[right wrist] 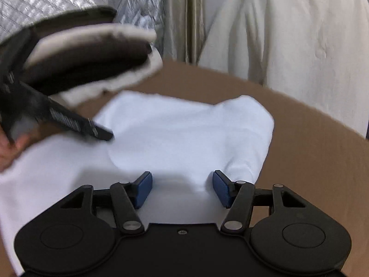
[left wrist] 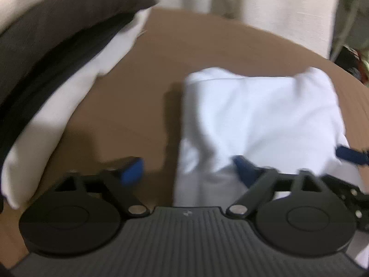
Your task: Fold clothes
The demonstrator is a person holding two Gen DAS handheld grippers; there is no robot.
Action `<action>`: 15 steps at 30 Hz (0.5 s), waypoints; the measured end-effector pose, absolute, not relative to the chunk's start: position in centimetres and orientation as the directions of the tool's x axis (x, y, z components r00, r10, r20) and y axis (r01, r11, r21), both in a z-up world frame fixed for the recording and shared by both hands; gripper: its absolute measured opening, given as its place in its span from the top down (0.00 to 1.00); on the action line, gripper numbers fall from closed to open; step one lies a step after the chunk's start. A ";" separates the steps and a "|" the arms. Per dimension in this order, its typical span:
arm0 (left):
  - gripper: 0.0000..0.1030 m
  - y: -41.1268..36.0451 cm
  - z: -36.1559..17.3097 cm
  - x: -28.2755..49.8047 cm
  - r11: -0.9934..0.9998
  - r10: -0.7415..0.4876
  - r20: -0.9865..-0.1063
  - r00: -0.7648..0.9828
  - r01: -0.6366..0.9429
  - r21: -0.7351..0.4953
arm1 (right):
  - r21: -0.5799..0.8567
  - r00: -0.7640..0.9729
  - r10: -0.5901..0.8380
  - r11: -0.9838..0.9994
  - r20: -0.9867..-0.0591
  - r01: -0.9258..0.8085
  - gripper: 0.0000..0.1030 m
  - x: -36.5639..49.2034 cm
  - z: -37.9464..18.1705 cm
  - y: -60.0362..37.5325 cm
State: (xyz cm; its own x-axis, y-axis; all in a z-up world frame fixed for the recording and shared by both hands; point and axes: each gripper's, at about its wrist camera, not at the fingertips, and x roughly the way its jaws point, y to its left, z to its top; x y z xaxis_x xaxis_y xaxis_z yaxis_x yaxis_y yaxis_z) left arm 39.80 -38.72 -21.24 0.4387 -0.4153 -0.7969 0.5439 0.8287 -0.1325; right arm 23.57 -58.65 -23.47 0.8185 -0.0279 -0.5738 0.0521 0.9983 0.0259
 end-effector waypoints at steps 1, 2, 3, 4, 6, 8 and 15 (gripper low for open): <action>0.07 -38.4 -21.3 40.0 0.829 -0.421 -0.797 0.433 0.541 -0.143 | 0.031 0.810 -0.028 0.998 -0.586 0.057 0.40 23.7 -23.6 -58.8; 0.07 -38.3 -21.5 40.1 0.828 -0.425 -0.796 0.430 0.540 -0.151 | 0.036 0.805 -0.030 0.997 -0.593 0.064 0.40 23.8 -23.4 -58.9; 0.07 -38.1 -21.6 40.2 0.828 -0.429 -0.795 0.428 0.538 -0.158 | 0.034 0.802 -0.033 0.997 -0.596 0.066 0.40 23.8 -23.2 -58.9; 0.07 -38.1 -21.6 40.1 0.830 -0.428 -0.795 0.430 0.535 -0.158 | 0.028 0.804 -0.035 0.998 -0.594 0.064 0.39 23.8 -23.3 -58.8; 0.06 -38.3 -21.5 39.8 0.828 -0.422 -0.792 0.441 0.543 -0.139 | 0.032 0.808 -0.032 0.997 -0.588 0.063 0.39 23.8 -23.4 -58.9; 0.06 -38.3 -21.4 39.6 0.821 -0.424 -0.787 0.449 0.557 -0.126 | 0.042 0.809 -0.023 0.997 -0.588 0.059 0.39 23.7 -23.5 -59.0; 0.06 -37.1 -21.0 40.1 0.837 -0.441 -0.796 0.415 0.509 -0.199 | 0.032 0.814 -0.033 0.997 -0.580 0.063 0.39 23.7 -23.7 -58.3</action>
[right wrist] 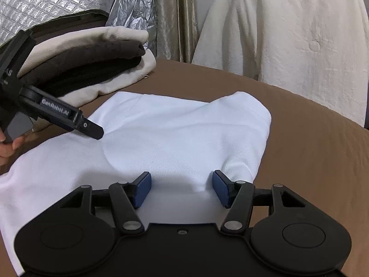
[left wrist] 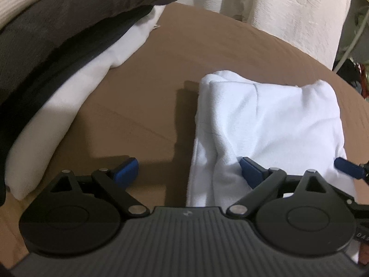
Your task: Fold clothes
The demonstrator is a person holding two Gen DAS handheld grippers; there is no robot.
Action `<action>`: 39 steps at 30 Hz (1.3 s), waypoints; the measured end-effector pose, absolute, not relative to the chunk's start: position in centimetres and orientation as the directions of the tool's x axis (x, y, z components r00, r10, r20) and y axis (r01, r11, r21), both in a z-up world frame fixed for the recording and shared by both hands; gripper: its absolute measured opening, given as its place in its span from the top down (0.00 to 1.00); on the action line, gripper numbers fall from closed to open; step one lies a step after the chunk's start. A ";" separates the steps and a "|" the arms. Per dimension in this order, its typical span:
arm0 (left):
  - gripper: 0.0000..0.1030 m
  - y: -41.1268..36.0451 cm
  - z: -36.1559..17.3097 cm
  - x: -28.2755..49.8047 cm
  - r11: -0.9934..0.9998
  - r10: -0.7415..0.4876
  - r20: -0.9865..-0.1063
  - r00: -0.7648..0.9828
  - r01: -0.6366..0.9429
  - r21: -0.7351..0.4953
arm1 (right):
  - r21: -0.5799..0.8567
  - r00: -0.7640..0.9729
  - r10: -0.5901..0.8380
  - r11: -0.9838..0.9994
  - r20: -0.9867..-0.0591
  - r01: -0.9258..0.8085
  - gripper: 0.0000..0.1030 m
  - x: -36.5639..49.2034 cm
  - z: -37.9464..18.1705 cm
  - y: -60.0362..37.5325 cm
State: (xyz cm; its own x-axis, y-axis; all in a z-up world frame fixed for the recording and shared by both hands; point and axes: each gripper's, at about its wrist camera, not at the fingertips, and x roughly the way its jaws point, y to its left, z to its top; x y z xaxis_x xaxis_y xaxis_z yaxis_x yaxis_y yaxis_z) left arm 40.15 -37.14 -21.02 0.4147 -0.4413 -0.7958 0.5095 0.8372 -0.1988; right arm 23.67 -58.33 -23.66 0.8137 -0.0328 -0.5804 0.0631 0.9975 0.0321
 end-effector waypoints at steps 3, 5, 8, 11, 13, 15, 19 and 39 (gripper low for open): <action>0.06 -36.3 -21.0 40.3 0.844 -0.451 -0.803 0.391 0.479 -0.241 | 0.052 0.813 -0.029 0.996 -0.582 0.073 0.39 23.5 -23.5 -58.5; 0.07 -34.7 -21.4 40.5 0.848 -0.486 -0.823 0.295 0.387 -0.363 | 0.097 0.806 -0.041 0.988 -0.590 0.121 0.39 23.2 -22.9 -58.7; 0.09 -31.8 -21.8 39.8 0.792 -0.591 -0.791 0.161 0.301 -0.531 | 0.171 0.795 -0.048 0.967 -0.605 0.188 0.38 22.5 -22.0 -59.0; 0.09 -30.9 -21.4 39.0 0.784 -0.591 -0.793 0.151 0.338 -0.520 | 0.276 0.786 -0.016 0.932 -0.618 0.237 0.34 20.3 -21.0 -59.7; 0.08 -30.8 -21.7 38.8 0.783 -0.589 -0.794 0.152 0.350 -0.514 | 0.344 0.781 0.006 0.900 -0.625 0.268 0.34 18.8 -20.4 -60.1; 0.08 -30.5 -22.6 38.9 0.767 -0.621 -0.773 0.128 0.304 -0.566 | 0.450 0.773 0.067 0.843 -0.631 0.295 0.34 17.8 -21.0 -61.4; 0.07 -31.3 -23.5 38.7 0.656 -0.722 -0.692 0.026 0.346 -0.671 | 0.715 0.780 0.248 0.616 -0.574 0.330 0.32 16.4 -24.6 -64.6; 0.60 -33.9 -23.1 36.6 0.616 -0.734 -0.678 0.028 0.450 -0.647 | 0.572 0.778 0.092 0.731 -0.622 0.371 0.58 15.7 -22.6 -61.4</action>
